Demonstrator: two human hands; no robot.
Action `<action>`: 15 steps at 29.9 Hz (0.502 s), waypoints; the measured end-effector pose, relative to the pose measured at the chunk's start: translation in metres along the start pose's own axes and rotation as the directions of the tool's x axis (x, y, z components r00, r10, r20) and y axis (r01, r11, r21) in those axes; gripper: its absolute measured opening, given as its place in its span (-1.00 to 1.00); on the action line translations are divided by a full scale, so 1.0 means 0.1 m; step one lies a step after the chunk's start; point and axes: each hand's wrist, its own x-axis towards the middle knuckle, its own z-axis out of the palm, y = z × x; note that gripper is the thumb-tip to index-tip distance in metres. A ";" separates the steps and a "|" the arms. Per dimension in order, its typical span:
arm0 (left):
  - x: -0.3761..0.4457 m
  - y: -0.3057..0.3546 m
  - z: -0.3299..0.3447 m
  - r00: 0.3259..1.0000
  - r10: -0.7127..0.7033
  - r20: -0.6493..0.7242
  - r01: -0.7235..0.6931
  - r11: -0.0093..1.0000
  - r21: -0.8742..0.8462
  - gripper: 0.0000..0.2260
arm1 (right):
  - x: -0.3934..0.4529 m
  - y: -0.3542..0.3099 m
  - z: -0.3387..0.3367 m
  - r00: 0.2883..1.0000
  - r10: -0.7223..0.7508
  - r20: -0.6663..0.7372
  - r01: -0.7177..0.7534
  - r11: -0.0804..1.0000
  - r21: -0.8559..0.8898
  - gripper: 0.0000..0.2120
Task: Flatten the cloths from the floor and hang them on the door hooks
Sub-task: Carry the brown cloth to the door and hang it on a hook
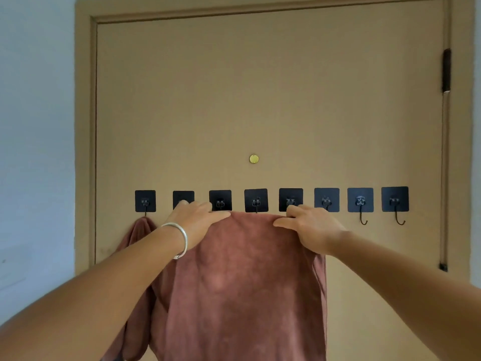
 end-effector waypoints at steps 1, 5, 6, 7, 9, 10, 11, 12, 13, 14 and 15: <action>0.08 0.02 0.04 1.000 -0.010 0.010 0.010 1.000 0.000 -0.28 | 0.07 0.04 0.05 1.000 0.018 0.001 -0.018 1.000 0.013 -0.45; 0.35 0.08 0.19 0.998 -0.047 0.044 0.046 0.999 0.026 -0.31 | 0.29 0.15 0.23 0.997 0.068 0.026 -0.068 0.998 -0.004 -0.46; 0.40 0.10 0.23 0.997 -0.058 0.055 0.056 0.998 0.033 -0.32 | 0.34 0.16 0.27 0.997 0.074 0.031 -0.073 0.997 -0.021 -0.47; 0.44 0.11 0.27 0.995 -0.069 0.066 0.066 0.997 0.038 -0.34 | 0.38 0.17 0.30 0.996 0.079 0.037 -0.077 0.996 -0.039 -0.49; 0.52 0.14 0.33 0.994 -0.078 0.081 0.074 0.996 0.058 -0.38 | 0.44 0.15 0.36 0.994 0.091 0.053 -0.086 0.993 -0.079 -0.54; 0.55 0.16 0.35 0.993 -0.078 0.086 0.072 0.995 0.071 -0.41 | 0.47 0.13 0.39 0.993 0.095 0.065 -0.089 0.991 -0.098 -0.57; 0.57 0.17 0.37 0.993 -0.074 0.097 0.066 0.994 0.086 -0.43 | 0.49 0.11 0.40 0.992 0.099 0.076 -0.090 0.990 -0.113 -0.59; 0.59 0.19 0.38 0.991 -0.068 0.111 0.057 0.993 0.105 -0.45 | 0.51 0.08 0.42 0.991 0.102 0.084 -0.091 0.988 -0.126 -0.61; 0.61 0.21 0.40 0.990 -0.064 0.128 0.048 0.991 0.125 -0.47 | 0.53 0.06 0.42 0.991 0.106 0.085 -0.093 0.986 -0.139 -0.62; 0.62 0.23 0.41 0.987 -0.063 0.150 0.041 0.989 0.142 -0.49 | 0.54 0.04 0.43 0.991 0.109 0.084 -0.095 0.984 -0.153 -0.62; 0.62 0.25 0.41 0.983 -0.060 0.176 0.032 0.987 0.155 -0.52 | 0.54 0.01 0.43 0.990 0.110 0.084 -0.095 0.981 -0.170 -0.64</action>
